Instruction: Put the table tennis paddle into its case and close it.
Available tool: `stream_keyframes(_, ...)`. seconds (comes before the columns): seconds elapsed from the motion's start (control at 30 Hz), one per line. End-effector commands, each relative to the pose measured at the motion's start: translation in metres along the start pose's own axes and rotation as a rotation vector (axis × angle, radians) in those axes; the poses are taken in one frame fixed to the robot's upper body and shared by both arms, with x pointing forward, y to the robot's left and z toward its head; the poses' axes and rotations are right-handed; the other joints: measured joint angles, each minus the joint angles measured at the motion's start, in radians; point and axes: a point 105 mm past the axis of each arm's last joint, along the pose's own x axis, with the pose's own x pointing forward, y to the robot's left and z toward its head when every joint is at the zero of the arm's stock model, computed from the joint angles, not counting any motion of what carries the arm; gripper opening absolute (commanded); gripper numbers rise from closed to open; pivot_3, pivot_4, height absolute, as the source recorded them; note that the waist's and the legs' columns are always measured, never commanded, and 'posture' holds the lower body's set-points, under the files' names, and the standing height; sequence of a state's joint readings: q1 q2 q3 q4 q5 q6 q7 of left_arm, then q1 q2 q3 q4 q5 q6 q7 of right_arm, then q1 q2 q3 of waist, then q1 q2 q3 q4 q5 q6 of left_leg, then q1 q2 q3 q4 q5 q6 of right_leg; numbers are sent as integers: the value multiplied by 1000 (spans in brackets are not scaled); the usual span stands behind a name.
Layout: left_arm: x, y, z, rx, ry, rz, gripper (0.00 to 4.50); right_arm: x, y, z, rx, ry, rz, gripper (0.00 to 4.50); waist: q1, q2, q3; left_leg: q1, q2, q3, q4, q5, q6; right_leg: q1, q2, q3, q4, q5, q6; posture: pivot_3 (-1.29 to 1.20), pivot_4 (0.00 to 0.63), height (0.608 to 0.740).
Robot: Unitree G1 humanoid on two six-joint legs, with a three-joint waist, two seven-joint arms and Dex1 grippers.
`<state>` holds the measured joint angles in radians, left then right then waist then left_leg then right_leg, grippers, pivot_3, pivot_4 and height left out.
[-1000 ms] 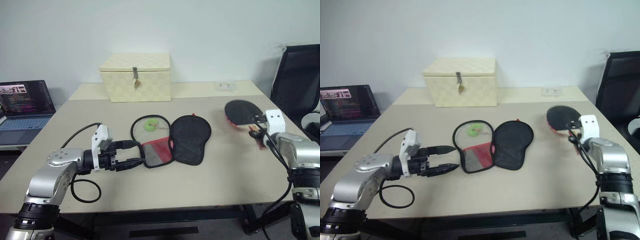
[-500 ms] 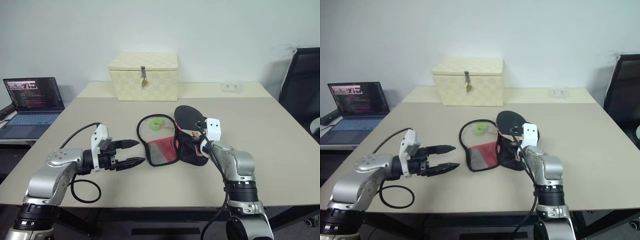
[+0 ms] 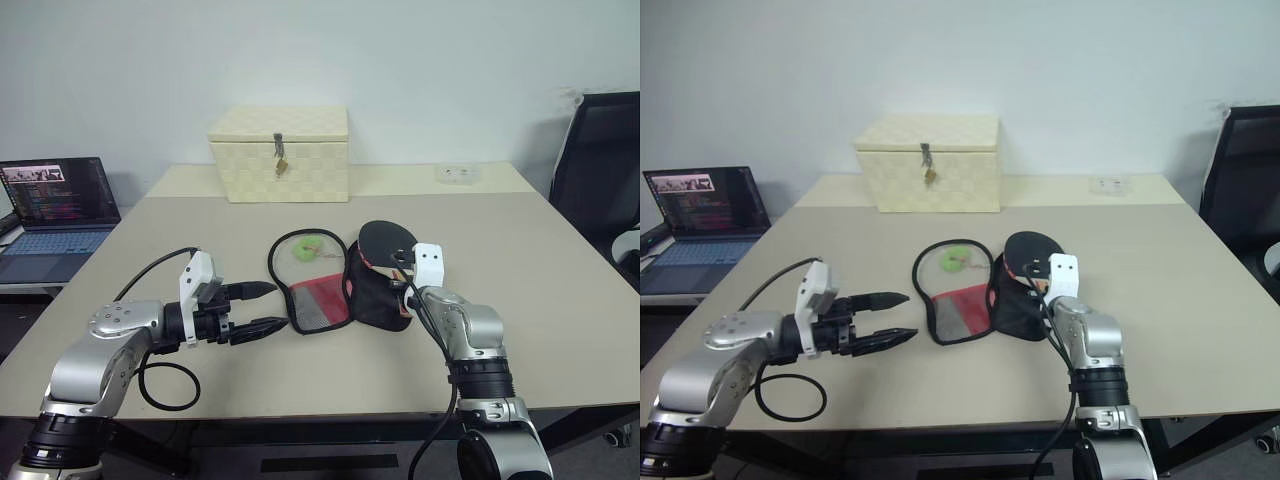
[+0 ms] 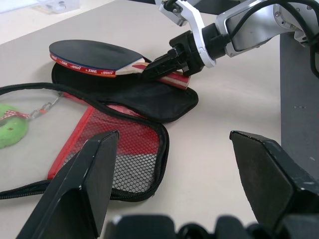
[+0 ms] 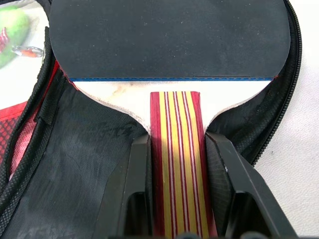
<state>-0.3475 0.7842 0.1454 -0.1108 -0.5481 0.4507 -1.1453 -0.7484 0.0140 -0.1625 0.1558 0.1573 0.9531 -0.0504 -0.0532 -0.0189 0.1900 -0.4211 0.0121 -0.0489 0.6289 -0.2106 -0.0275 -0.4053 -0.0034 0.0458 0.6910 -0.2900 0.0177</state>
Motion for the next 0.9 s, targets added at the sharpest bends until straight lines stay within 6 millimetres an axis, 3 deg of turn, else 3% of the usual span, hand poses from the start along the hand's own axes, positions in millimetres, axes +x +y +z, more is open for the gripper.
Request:
stream_keyframes(0.03,-4,1,13,47,-23,8,3889,-6,12,14,-9,-49,23,1067,-1,0,0,0,0,0,0,0,0,0,0,0,0,0,0,0,150,740)
stream_keyframes(0.07,-3,1,13,47,-24,7,3889,-6,12,12,0,-43,20,1067,-2,0,0,0,0,0,0,0,0,0,0,0,0,0,0,0,150,740)
stream_keyframes(0.27,-3,2,13,46,-25,4,3889,-13,18,6,-6,-33,26,3018,-2,0,0,0,0,0,0,0,0,0,0,0,0,0,0,0,150,740)
stream_keyframes(0.47,-2,1,13,46,-27,2,3889,-20,31,-4,-27,-11,67,3018,-2,0,0,0,0,-1,0,0,0,0,0,0,1,0,0,0,150,740)
stream_keyframes(0.87,-2,2,11,41,-26,6,3889,-28,35,-29,-87,39,92,3018,-3,-1,0,1,0,-1,0,0,0,0,0,0,1,0,0,0,150,740)
stream_keyframes(0.9,-2,2,11,41,-26,5,3889,-28,34,-30,-89,39,87,2856,-3,-1,-1,1,0,-1,0,0,0,0,0,0,1,0,0,0,150,740)
